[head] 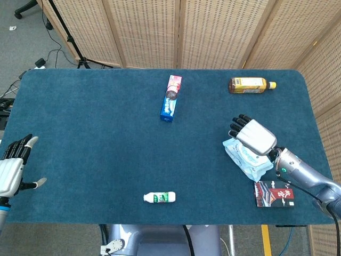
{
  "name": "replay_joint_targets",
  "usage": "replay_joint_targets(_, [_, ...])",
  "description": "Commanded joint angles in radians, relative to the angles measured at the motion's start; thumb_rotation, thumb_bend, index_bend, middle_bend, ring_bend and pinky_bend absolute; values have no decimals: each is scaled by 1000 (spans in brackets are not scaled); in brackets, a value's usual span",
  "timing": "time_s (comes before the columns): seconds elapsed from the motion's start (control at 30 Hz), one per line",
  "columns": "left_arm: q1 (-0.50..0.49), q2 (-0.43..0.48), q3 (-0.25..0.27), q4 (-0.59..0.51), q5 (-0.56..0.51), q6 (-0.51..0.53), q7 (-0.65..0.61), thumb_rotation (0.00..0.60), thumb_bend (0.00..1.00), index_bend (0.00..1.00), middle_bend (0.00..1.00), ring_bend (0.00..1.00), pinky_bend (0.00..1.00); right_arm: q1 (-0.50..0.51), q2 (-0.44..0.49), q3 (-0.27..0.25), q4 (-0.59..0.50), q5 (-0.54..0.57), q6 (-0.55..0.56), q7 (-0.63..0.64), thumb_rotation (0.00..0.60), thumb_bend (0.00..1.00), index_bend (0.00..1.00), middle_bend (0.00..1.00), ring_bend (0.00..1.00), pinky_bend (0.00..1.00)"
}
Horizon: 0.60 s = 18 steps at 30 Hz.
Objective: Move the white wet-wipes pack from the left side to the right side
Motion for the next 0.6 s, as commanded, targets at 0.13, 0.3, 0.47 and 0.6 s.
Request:
replay_joint_targets(0.13, [0, -1, 1, -1, 1, 1, 4, 600, 0, 0, 0, 0, 0, -32, 15, -83, -56, -152, 42, -152, 600, 1000, 563, 394, 249, 289])
replay_joint_targets(0.3, [-1, -1, 1, 0, -2, 0, 3, 600, 0, 0, 0, 0, 0, -29, 9, -94, -72, -166, -20, -197, 600, 1000, 529, 325, 217, 289])
replay_joint_targets(0.47, [-3, -1, -1, 3, -6, -3, 1, 600, 0, 0, 0, 0, 0, -24, -8, -97, -60, -169, -70, -208, 600, 1000, 525, 320, 210, 289])
replay_joint_targets(0.6, [-4, -3, -1, 3, -9, -5, 6, 600, 0, 0, 0, 0, 0, -24, -30, -97, -40, -166, -100, -206, 600, 1000, 525, 320, 210, 289])
